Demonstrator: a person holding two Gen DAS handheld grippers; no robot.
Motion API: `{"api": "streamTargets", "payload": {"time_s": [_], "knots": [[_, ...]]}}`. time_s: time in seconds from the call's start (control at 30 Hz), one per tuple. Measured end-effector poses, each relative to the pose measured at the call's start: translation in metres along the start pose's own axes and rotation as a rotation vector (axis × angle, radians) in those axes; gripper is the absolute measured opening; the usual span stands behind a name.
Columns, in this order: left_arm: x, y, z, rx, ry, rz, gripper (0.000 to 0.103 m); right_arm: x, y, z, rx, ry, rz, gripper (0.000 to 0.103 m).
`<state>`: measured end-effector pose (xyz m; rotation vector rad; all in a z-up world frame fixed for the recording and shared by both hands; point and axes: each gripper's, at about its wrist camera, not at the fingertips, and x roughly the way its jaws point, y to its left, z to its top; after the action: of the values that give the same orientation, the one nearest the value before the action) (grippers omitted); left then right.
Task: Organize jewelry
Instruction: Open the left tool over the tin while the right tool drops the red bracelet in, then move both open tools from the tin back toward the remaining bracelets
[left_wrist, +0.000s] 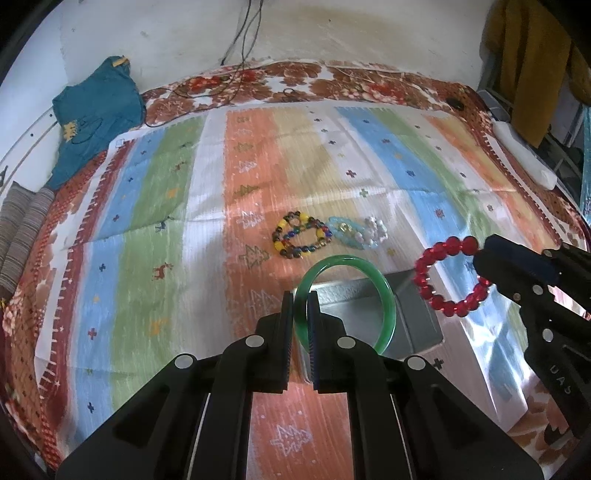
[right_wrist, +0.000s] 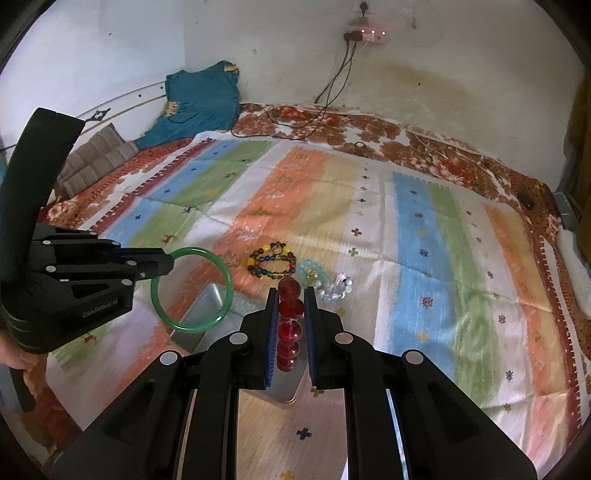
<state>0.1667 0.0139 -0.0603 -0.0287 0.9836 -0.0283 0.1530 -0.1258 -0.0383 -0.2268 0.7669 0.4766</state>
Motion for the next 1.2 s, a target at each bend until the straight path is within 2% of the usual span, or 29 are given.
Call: {"api": "streamTargets", "payload": {"time_s": [0.1, 0.13, 0.17, 0.23, 0.3, 0.43, 0.67, 0.83, 1.07, 1.2], "knots": [[-0.001, -0.002, -0.003, -0.010, 0.008, 0.005, 0.011, 0.002, -0.005, -0.003, 0.028, 0.021, -0.008, 0.014], [-0.002, -0.001, -0.003, -0.011, 0.000, 0.020, 0.011, 0.001, -0.007, -0.003, 0.034, 0.018, -0.016, 0.018], [-0.003, -0.001, -0.003, -0.011, -0.002, 0.029, 0.014, 0.000, -0.010, -0.003, 0.044, 0.010, -0.021, 0.027], [-0.004, 0.003, -0.003, -0.017, -0.003, 0.040, 0.018, -0.001, -0.016, -0.002, 0.063, 0.009, -0.027, 0.032], [-0.003, 0.007, -0.003, -0.025, 0.000, 0.044, 0.019, 0.000, -0.022, -0.003, 0.080, 0.016, -0.030, 0.032], [-0.001, 0.014, -0.001, -0.041, 0.004, 0.050, 0.028, 0.005, -0.031, -0.003, 0.106, 0.034, -0.039, 0.033], [0.000, 0.017, 0.000, -0.047, 0.007, 0.051, 0.039, 0.010, -0.038, -0.003, 0.126, 0.051, -0.044, 0.045], [0.002, 0.018, 0.001, -0.042, 0.004, 0.064, 0.054, 0.015, -0.043, -0.002, 0.139, 0.070, -0.037, 0.048], [0.009, 0.017, 0.005, -0.028, 0.010, 0.053, 0.060, 0.024, -0.051, -0.002, 0.160, 0.086, -0.044, 0.057], [0.004, 0.017, 0.008, -0.036, -0.030, 0.087, 0.060, 0.026, -0.052, 0.000, 0.167, 0.088, -0.050, 0.062]]}}
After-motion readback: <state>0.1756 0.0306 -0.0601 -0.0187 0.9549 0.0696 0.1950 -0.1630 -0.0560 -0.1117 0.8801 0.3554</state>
